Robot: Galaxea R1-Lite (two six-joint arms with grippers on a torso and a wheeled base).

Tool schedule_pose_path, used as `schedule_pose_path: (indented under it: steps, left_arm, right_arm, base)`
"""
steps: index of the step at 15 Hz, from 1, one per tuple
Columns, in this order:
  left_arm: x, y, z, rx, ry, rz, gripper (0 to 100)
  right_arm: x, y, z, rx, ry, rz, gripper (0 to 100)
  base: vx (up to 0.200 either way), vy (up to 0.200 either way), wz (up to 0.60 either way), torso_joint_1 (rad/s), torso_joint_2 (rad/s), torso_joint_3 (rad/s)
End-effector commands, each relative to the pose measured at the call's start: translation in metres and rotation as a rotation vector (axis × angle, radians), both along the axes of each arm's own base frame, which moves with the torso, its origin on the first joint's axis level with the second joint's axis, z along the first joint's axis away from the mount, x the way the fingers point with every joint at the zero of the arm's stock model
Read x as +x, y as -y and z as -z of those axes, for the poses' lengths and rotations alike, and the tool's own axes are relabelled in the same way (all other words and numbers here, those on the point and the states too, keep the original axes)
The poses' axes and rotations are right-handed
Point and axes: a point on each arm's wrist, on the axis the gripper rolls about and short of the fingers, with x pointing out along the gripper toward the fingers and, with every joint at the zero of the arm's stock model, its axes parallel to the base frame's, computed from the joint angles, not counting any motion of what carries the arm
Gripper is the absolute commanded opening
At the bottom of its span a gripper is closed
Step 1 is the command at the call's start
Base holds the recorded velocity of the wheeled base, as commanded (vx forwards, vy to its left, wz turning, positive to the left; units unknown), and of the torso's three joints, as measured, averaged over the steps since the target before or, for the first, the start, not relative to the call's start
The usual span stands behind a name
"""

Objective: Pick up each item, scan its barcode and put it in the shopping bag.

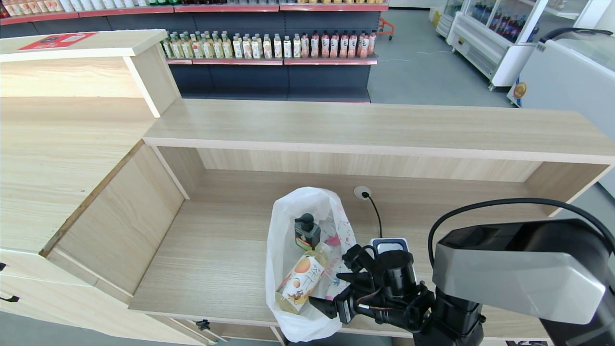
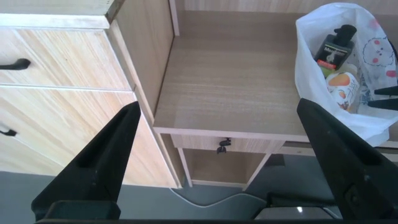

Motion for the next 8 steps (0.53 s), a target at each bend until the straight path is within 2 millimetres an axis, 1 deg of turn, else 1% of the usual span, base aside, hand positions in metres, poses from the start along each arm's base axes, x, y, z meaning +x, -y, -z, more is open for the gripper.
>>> schedule_pose_path:
  steps: [1, 3, 5, 6, 7, 8]
  left_arm:
    - [0.000, 0.000, 0.000, 0.000, 0.000, -0.001, 100]
    - [0.000, 0.000, 0.000, -0.005, 0.000, -0.001, 100]
    - [0.000, 0.000, 0.000, -0.012, 0.000, -0.001, 100]
    - [0.000, 0.000, 0.000, -0.028, 0.001, -0.001, 100]
    - [0.000, 0.000, 0.000, -0.029, 0.001, -0.001, 100]
    - [0.000, 0.000, 0.000, -0.031, 0.001, -0.001, 100]
  right_arm:
    - [0.002, 0.004, -0.016, 0.024, 0.034, 0.015, 100]
    - [0.009, 0.016, -0.041, 0.051, 0.090, 0.084, 100]
    - [0.007, 0.036, -0.071, 0.103, 0.103, 0.154, 100]
    - [0.002, 0.042, -0.088, 0.141, 0.096, 0.175, 100]
    - [0.000, 0.044, -0.092, 0.145, 0.093, 0.179, 100]
    - [-0.019, 0.059, -0.121, 0.159, 0.085, 0.196, 100]
  base:
    - [0.000, 0.000, 0.00, 0.000, 0.00, 0.000]
    - [0.000, 0.000, 0.00, 0.000, 0.00, 0.000]
    - [0.000, 0.000, 0.00, 0.000, 0.00, 0.000]
    - [0.000, 0.000, 0.00, 0.000, 0.00, 0.000]
    - [0.000, 0.000, 0.00, 0.000, 0.00, 0.000]
    - [0.000, 0.000, 0.00, 0.000, 0.00, 0.000]
